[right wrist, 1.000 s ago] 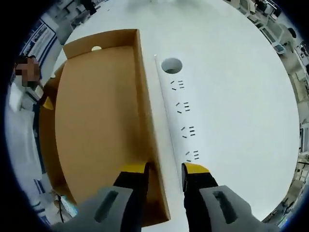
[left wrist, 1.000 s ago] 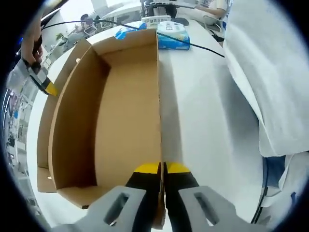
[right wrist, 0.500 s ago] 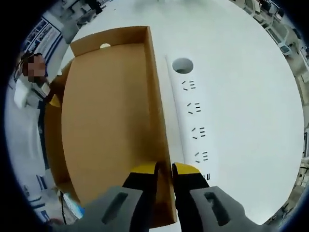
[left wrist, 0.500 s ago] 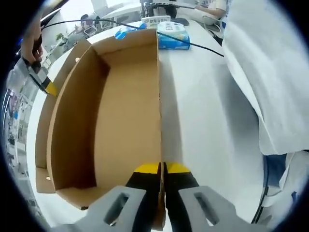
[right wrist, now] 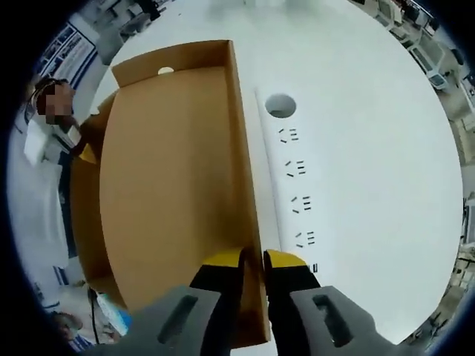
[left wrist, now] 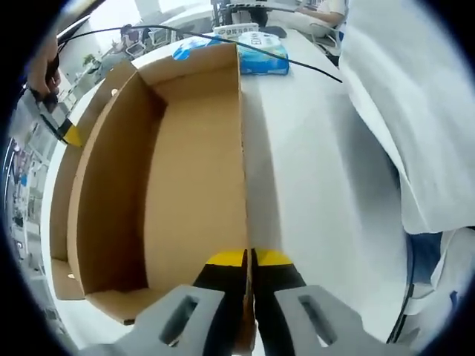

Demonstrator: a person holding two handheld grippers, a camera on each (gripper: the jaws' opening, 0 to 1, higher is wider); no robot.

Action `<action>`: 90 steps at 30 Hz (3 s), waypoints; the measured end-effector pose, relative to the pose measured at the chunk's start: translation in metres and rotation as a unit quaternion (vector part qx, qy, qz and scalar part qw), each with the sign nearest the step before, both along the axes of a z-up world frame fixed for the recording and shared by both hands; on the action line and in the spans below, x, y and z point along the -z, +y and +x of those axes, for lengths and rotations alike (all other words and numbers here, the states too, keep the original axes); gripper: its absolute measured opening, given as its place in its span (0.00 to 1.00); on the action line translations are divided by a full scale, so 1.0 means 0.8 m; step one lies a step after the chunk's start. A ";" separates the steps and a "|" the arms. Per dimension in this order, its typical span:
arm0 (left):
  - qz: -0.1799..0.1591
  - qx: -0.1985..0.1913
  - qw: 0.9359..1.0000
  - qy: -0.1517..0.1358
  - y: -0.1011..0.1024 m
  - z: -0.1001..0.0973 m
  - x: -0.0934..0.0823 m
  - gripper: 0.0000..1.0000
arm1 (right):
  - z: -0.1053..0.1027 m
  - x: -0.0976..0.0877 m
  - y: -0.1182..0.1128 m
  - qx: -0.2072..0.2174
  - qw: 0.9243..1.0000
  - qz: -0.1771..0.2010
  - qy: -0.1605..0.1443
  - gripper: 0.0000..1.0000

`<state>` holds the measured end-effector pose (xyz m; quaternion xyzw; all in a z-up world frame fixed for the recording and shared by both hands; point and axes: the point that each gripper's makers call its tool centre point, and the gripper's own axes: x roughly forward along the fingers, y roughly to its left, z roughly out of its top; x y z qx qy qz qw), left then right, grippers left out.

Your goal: Operate the shoe box by opening the lid, removing the specified soft item, and placing it in the target area until the item is outside and the box remains undamaged.

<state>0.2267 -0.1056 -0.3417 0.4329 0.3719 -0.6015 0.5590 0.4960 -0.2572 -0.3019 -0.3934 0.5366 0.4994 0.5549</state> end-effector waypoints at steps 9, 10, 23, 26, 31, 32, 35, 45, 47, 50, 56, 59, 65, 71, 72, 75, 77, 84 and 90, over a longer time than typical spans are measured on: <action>0.000 -0.010 1.000 0.000 0.000 0.001 0.004 0.01 | 0.004 -0.017 -0.001 -0.004 1.000 0.002 -0.018 0.07; 0.000 -0.010 1.000 0.000 0.000 0.001 0.003 0.01 | 0.005 -0.019 -0.001 -0.005 1.000 0.003 -0.021 0.07; -0.002 -0.014 1.000 -0.002 -0.001 0.000 0.003 0.01 | 0.004 -0.046 -0.001 -0.017 0.998 -0.001 -0.066 0.06; 0.000 -0.012 1.000 -0.004 -0.002 0.000 0.004 0.01 | 0.004 -0.052 -0.001 -0.010 0.997 0.000 -0.074 0.05; -0.002 -0.017 1.000 -0.003 -0.001 0.001 0.005 0.01 | 0.002 -0.066 -0.001 -0.012 0.996 -0.001 -0.092 0.05; -0.001 -0.017 1.000 -0.004 -0.001 0.001 0.006 0.01 | 0.001 -0.071 -0.001 -0.010 0.995 -0.001 -0.096 0.05; 0.000 -0.016 1.000 -0.006 -0.001 0.002 0.006 0.01 | -0.002 -0.081 -0.001 -0.009 0.994 0.002 -0.106 0.04; 0.004 -0.011 1.000 -0.013 0.003 0.003 0.007 0.01 | -0.012 -0.106 -0.002 -0.010 0.989 0.006 -0.146 0.03; 0.003 -0.013 1.000 -0.012 0.003 0.003 0.007 0.01 | -0.014 -0.110 -0.002 -0.007 0.988 0.007 -0.152 0.03; 0.002 -0.013 1.000 -0.011 0.003 0.003 0.007 0.01 | -0.017 -0.116 -0.002 -0.005 0.987 0.010 -0.160 0.03; 0.004 -0.007 1.000 -0.013 0.003 0.002 0.006 0.01 | -0.023 -0.129 -0.001 -0.031 0.981 -0.002 -0.192 0.03; 0.004 -0.007 1.000 -0.016 0.003 0.002 0.008 0.01 | -0.025 -0.135 0.000 -0.043 0.977 -0.004 -0.211 0.03; 0.006 -0.009 1.000 -0.016 0.004 0.002 0.008 0.01 | -0.030 -0.143 -0.003 -0.042 0.972 0.001 -0.232 0.03; 0.009 -0.008 1.000 -0.021 0.005 0.001 0.009 0.01 | -0.038 -0.156 -0.002 -0.034 0.968 0.005 -0.250 0.03; 0.009 -0.008 1.000 -0.020 0.005 0.001 0.009 0.01 | -0.031 -0.154 -0.003 -0.036 0.966 0.006 -0.254 0.03; 0.011 -0.009 1.000 -0.023 0.005 0.001 0.009 0.01 | -0.028 -0.155 -0.004 -0.046 0.963 0.002 -0.266 0.03; 0.011 -0.011 1.000 -0.025 0.006 0.000 0.009 0.01 | -0.026 -0.156 -0.005 -0.047 0.961 0.001 -0.272 0.03; 0.013 -0.011 0.999 -0.028 0.010 -0.001 0.010 0.01 | -0.037 -0.163 -0.004 -0.054 0.956 0.000 -0.289 0.03; 0.018 -0.009 0.999 -0.032 0.011 -0.002 0.012 0.01 | -0.051 -0.176 -0.002 -0.053 0.951 0.008 -0.304 0.04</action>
